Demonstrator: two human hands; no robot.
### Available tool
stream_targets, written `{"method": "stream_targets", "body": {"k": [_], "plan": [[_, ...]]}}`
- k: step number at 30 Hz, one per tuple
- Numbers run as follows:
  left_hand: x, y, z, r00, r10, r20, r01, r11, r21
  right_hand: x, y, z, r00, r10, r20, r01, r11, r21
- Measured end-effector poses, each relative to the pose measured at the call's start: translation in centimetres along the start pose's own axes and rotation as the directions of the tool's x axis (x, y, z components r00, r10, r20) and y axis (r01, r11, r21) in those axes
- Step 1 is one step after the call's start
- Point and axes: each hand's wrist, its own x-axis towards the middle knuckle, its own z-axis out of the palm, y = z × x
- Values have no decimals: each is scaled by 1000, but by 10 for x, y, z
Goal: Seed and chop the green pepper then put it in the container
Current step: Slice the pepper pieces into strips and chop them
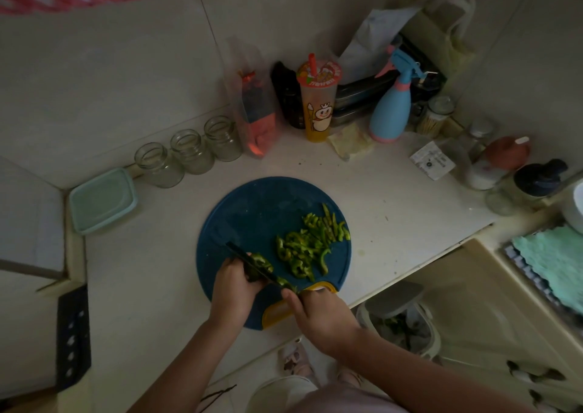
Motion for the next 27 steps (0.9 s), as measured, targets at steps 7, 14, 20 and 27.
{"method": "stream_targets", "body": {"k": [7,14,20,27], "plan": [[1,5,-2,999,-37,30,35,997,69,0,3,8,998,55,-12,-54,996,73],[-3,4,-2,998,-32,48,26,992,121,-1,5,12,996,87,6,-87,984,157],[-2,9,-4,998,-37,44,30,988,151,2,5,10,997,79,-4,-77,988,133],[-1,13,-3,998,-54,42,44,976,213,-1,2,10,997,74,-4,-73,990,124]]}}
